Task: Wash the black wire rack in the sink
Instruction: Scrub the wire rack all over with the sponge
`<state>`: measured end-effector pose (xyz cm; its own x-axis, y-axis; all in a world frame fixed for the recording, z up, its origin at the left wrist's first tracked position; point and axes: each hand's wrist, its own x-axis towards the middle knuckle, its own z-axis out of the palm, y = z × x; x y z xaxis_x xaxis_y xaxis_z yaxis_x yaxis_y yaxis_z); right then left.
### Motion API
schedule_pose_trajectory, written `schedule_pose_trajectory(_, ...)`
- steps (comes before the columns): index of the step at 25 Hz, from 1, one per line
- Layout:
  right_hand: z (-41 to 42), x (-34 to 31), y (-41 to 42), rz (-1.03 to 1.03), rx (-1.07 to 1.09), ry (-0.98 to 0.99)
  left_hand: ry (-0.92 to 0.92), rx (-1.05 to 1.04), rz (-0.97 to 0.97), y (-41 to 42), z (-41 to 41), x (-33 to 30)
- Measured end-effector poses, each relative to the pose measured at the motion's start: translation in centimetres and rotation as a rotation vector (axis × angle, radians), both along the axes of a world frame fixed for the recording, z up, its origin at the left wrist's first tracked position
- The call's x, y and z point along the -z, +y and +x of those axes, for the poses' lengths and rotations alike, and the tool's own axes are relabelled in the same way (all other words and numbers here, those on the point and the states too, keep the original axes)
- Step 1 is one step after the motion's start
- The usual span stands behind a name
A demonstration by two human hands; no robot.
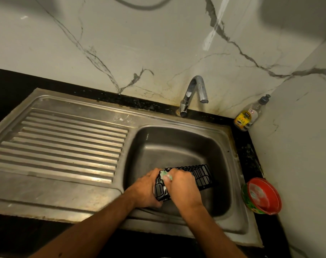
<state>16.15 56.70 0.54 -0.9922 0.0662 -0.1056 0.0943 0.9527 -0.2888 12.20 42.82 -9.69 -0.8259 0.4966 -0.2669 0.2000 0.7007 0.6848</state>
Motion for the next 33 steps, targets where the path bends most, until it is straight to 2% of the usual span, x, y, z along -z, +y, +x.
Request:
schedule_pose_trajectory(3, -0.8, 0.1, -0.5, 0.005, 0.039, -0.023, -0.008, 0.003, -0.036, 0.0, 0.1, 0.1)
schedule_pose_trajectory(7, -0.6, 0.3, -0.6, -0.023, -0.017, -0.091, 0.005, 0.029, -0.053, 0.1, 0.0, 0.3)
schedule_pose_trajectory(12, 0.1, -0.2, 0.4, -0.161, -0.042, -0.093, 0.012, 0.040, -0.050, 0.2, -0.1, 0.1)
schedule_pose_trajectory(16, -0.8, 0.7, -0.7, -0.072, -0.056, -0.070, 0.006, 0.016, -0.039, 0.3, 0.0, 0.1)
schedule_pose_trajectory(21, -0.3, 0.3, -0.3, -0.085, -0.023, -0.147, 0.011, 0.033, -0.042, 0.2, 0.0, 0.2)
schedule_pose_trajectory(25, -0.6, 0.3, -0.3, -0.109, 0.103, -0.152, -0.001, 0.000, -0.034, 0.2, 0.0, 0.0)
schedule_pose_trajectory(29, -0.9, 0.3, -1.3, 0.010, 0.158, -0.220, -0.013, 0.003, -0.025, 0.3, -0.1, 0.0)
schedule_pose_trajectory(33, -0.6, 0.2, -1.8, 0.034, 0.140, -0.157, 0.010, 0.049, -0.052, 0.3, 0.0, 0.1)
